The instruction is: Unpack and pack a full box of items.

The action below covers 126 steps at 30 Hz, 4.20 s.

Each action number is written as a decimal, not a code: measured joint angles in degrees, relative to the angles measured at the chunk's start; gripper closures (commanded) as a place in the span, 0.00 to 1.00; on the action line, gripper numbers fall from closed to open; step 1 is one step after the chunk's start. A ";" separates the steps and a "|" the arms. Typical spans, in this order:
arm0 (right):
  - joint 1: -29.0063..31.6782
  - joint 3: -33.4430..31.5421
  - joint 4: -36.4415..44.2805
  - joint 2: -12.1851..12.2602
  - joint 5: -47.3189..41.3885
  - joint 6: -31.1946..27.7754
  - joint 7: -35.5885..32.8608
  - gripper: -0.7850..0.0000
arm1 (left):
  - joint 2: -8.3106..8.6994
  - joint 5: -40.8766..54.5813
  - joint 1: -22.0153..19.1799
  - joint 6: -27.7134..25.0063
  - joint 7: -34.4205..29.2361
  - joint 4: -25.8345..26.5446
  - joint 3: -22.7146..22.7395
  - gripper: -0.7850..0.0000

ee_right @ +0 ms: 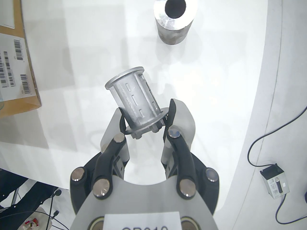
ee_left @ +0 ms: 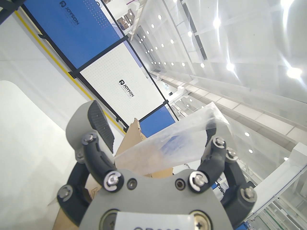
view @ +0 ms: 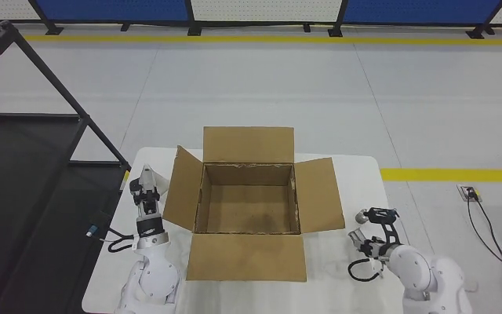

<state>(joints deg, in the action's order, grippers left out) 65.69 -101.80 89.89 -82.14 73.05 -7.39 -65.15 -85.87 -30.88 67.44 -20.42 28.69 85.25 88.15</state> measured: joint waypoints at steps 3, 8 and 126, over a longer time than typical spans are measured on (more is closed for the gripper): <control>-1.73 0.18 -2.87 0.35 -0.12 -0.14 0.49 0.75 | -0.02 -0.03 0.21 0.23 0.38 0.15 0.04 0.00; -3.29 0.33 -5.21 0.93 -0.68 -0.66 0.30 0.56 | -0.04 0.02 0.35 0.59 0.66 0.24 0.00 0.00; 4.02 9.24 24.72 6.00 -25.70 -18.25 24.25 0.00 | 0.70 4.05 5.66 0.26 6.61 2.07 10.01 0.00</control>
<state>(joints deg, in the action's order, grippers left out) 69.72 -92.57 114.61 -76.14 47.35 -25.63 -40.90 -85.17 -26.83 73.11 -20.16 35.30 87.32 98.15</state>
